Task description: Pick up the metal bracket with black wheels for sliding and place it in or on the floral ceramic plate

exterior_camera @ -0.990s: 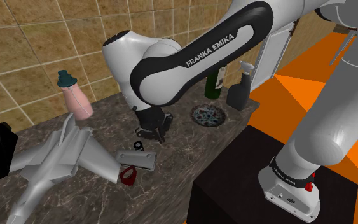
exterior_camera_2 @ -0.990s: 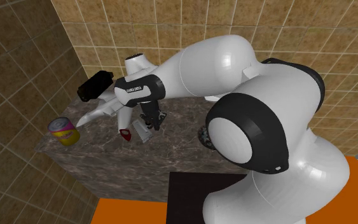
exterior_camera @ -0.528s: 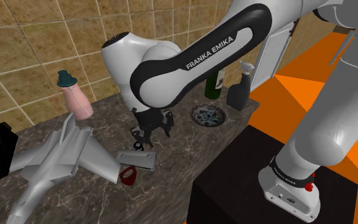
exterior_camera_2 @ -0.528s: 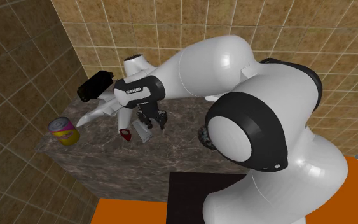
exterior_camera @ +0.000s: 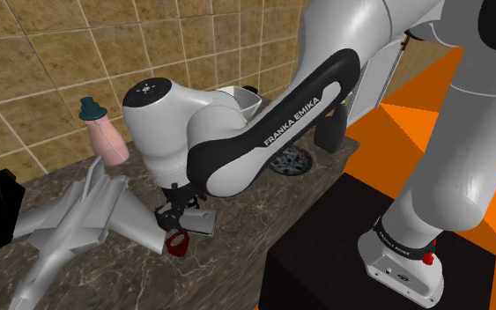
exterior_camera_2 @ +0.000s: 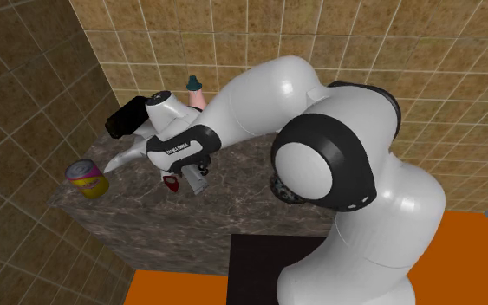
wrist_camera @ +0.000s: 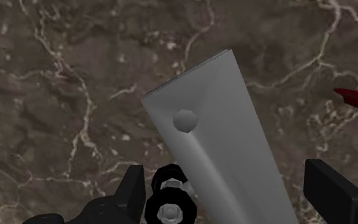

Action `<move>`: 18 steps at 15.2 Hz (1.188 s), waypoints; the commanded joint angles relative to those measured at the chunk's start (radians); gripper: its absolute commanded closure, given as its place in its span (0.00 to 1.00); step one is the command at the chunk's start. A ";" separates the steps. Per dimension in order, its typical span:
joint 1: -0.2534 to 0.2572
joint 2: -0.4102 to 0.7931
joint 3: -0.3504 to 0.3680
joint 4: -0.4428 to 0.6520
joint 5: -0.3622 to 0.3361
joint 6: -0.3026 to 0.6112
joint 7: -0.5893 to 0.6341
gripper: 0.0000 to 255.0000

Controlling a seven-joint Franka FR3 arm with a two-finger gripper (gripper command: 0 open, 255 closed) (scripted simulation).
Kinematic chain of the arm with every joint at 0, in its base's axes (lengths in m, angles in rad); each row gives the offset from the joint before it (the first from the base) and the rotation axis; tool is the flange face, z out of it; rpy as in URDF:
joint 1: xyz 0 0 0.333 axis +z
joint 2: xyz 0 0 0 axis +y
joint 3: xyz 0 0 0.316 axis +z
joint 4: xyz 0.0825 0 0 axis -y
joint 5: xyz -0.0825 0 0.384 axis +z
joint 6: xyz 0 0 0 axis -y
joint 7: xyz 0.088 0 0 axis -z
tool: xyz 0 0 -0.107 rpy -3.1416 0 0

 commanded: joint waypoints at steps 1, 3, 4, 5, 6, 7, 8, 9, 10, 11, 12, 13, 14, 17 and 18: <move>0.008 0.021 -0.003 -0.007 -0.031 0.034 -0.003 0.00; 0.013 0.041 -0.012 -0.014 -0.053 0.054 0.011 0.00; 0.016 0.051 -0.016 -0.018 -0.064 0.064 0.018 0.00; 0.018 0.061 -0.021 -0.021 -0.075 0.074 0.026 0.00; 0.022 0.071 -0.026 -0.023 -0.087 0.084 0.033 0.00; 0.023 0.077 -0.029 -0.025 -0.093 0.089 0.037 0.00; 0.024 0.077 -0.030 -0.025 -0.093 0.089 0.037 0.00; 0.024 0.077 -0.030 -0.025 -0.093 0.089 0.037 0.00; 0.023 0.077 -0.030 -0.025 -0.093 0.089 0.037 0.00; 0.023 0.077 -0.030 -0.025 -0.093 0.089 0.037 0.00; 0.023 0.077 -0.029 -0.025 -0.093 0.089 0.037 0.00; 0.023 0.077 -0.029 -0.025 -0.093 0.089 0.037 0.00; 0.023 0.077 -0.029 -0.025 -0.093 0.089 0.037 0.00; 0.022 0.076 -0.029 -0.027 -0.093 0.090 0.036 1.00; 0.022 0.076 -0.029 -0.027 -0.092 0.090 0.036 1.00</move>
